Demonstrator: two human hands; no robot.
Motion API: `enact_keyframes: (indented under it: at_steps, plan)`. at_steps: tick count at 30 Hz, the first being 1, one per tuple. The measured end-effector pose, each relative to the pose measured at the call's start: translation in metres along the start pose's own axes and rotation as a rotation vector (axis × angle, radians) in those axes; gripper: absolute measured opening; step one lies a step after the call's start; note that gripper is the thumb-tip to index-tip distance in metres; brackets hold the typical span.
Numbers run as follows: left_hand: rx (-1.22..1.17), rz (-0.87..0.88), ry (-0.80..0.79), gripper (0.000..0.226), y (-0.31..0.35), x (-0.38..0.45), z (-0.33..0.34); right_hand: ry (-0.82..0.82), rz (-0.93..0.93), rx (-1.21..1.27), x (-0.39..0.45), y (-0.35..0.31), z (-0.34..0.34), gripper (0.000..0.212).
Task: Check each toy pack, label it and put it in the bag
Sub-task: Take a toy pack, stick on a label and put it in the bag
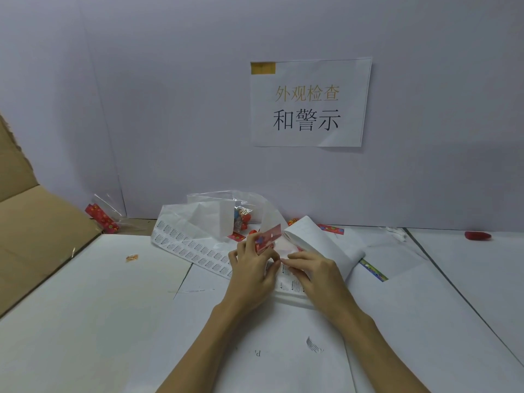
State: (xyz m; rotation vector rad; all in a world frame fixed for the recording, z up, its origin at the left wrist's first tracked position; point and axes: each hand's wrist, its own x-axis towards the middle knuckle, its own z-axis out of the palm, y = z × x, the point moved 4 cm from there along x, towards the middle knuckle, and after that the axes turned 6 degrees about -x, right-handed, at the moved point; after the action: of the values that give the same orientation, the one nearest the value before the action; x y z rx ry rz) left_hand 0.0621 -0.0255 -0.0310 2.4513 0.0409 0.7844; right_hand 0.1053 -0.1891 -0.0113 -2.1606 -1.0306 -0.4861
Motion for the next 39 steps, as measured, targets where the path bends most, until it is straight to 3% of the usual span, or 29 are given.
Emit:
enact_keyframes:
  at_steps: [14,17,23,26,31,34,37,39]
  plan:
    - [0.003,-0.041,-0.031,0.010,-0.003,0.000,0.002,0.060,0.008,0.034,0.002,0.000,0.000,0.009]
    - [-0.045,-0.046,0.024,0.012,0.000,0.003,-0.006,0.094,0.079,0.116,0.001,0.002,-0.005,0.011]
    - [-0.486,-0.081,0.403,0.023,0.003,0.007,-0.042,0.197,0.337,0.454,0.002,0.011,-0.012,0.012]
    - [-0.695,-0.183,0.420,0.029,0.001,0.007,-0.044,0.150,0.281,0.344,0.002,0.008,-0.011,0.014]
    - [-1.023,-0.300,0.407,0.054,0.001,0.006,-0.046,-0.126,0.261,0.226,-0.001,0.002,0.006,0.026]
    - [-1.147,-0.384,0.410,0.056,-0.002,0.007,-0.047,-0.030,0.323,0.391,0.001,0.000,0.001,0.017]
    - [-1.175,-0.397,0.298,0.046,0.000,0.008,-0.041,0.172,0.440,0.722,0.002,0.001,-0.009,0.008]
    - [-1.182,-0.379,0.211,0.043,0.005,0.008,-0.033,0.214,0.521,0.948,0.003,0.000,-0.011,0.009]
